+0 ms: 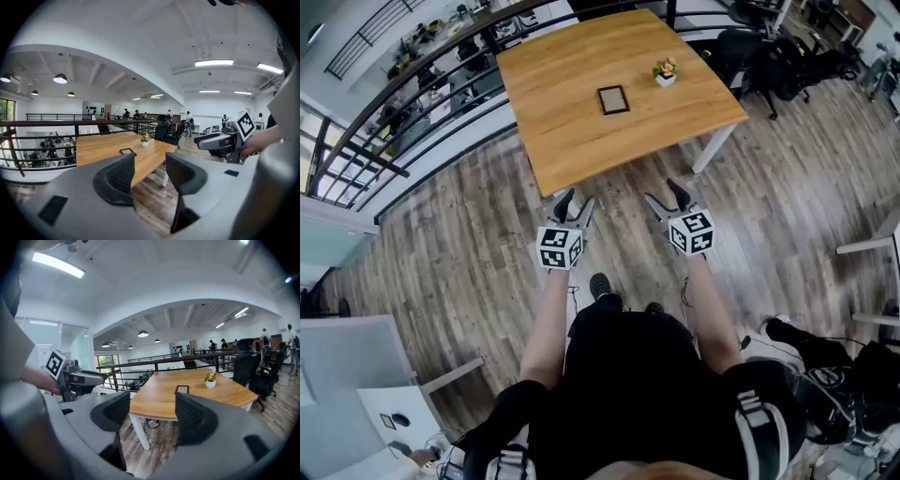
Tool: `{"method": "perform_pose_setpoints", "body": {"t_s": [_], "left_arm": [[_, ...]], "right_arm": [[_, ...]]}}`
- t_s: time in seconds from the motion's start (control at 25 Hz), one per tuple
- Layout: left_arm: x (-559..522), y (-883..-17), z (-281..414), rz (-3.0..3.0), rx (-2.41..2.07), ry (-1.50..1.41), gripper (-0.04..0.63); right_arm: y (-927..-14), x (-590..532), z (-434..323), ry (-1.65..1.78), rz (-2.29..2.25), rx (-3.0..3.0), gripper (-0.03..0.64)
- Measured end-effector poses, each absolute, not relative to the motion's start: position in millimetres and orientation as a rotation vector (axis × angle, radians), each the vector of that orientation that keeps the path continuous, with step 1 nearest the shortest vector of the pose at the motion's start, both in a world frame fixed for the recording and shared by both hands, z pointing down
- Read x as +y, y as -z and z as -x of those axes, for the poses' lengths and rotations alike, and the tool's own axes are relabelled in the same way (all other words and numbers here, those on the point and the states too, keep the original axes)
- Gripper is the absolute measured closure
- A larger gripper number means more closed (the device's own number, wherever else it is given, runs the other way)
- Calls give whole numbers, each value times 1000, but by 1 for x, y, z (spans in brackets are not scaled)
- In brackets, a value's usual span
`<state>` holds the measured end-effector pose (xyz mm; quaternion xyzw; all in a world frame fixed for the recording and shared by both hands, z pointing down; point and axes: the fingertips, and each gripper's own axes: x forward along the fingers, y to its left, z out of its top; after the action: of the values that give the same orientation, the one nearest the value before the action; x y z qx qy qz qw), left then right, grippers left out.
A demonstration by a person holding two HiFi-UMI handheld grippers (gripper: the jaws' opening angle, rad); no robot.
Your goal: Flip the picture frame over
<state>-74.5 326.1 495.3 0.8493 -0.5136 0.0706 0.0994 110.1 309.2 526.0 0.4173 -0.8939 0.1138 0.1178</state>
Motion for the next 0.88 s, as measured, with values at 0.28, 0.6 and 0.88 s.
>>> {"method": "perform_pose_setpoints", "body": {"t_s": [0.28, 0.6, 0.88], "left_arm": [[294, -501, 99, -2530, -1476, -207, 388], [269, -506, 121, -2551, -1436, -213, 388], [260, -510, 148, -2552, -1422, -214, 388]], "right_arm": [[-528, 282, -89, -344, -1280, -2595, 322], [-532, 262, -70, -360, -1337, -2571, 324], [-533, 247, -46, -386, -1380, -2564, 328]]}}
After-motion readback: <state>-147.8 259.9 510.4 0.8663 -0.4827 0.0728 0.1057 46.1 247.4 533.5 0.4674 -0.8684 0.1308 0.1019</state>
